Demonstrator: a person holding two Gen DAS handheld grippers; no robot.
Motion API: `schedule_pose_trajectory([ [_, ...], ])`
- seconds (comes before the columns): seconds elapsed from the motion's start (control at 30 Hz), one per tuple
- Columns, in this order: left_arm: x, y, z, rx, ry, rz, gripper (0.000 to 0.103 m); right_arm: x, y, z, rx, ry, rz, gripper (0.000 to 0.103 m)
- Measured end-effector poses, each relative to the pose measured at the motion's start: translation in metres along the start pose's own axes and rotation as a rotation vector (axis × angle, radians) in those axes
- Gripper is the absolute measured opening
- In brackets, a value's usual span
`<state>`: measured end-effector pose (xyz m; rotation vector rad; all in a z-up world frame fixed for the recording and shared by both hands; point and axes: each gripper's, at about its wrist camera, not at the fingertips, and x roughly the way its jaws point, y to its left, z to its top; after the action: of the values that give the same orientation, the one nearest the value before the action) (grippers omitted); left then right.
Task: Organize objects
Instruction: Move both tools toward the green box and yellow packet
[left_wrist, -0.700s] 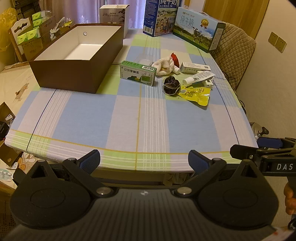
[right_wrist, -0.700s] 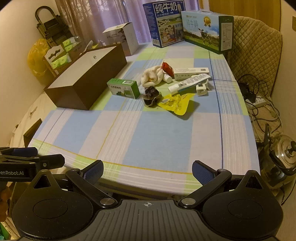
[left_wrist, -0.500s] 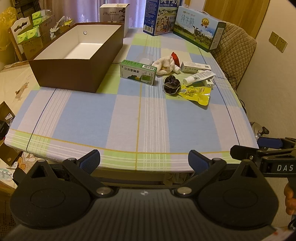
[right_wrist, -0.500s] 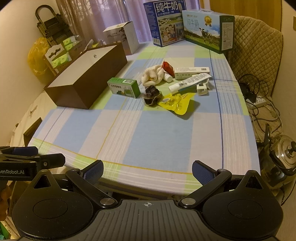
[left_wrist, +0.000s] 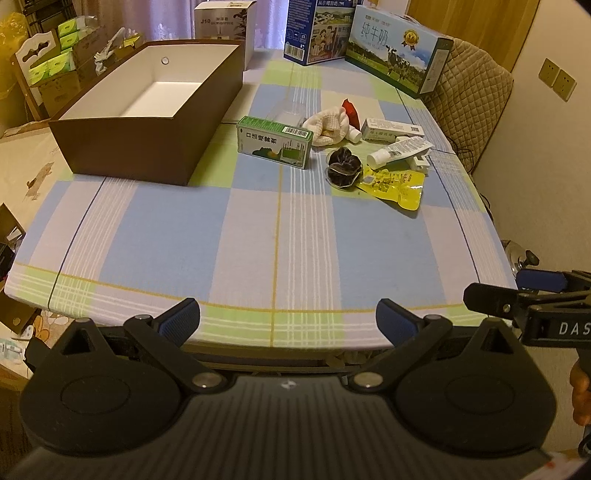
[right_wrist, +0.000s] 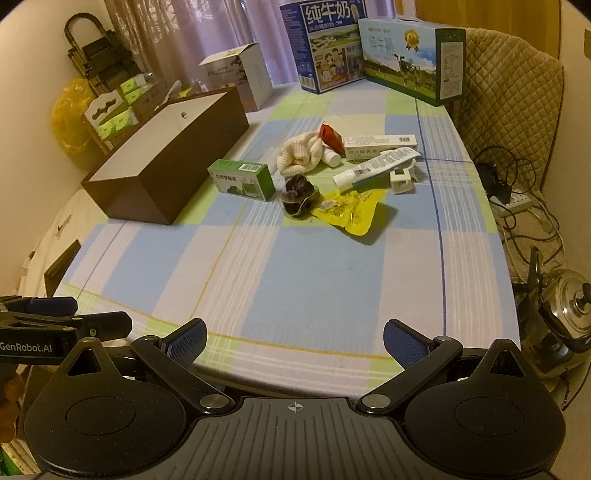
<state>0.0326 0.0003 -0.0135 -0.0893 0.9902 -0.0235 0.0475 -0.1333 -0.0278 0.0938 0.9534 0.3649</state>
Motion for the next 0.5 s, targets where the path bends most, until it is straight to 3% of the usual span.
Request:
schedule_pose_trajectory([
  [0.5,0.023,0.005,0.040,0.033,0.001,-0.021,0.101,0.018,-0.007,0.028,0.043,-0.025,-0.012,0.100],
])
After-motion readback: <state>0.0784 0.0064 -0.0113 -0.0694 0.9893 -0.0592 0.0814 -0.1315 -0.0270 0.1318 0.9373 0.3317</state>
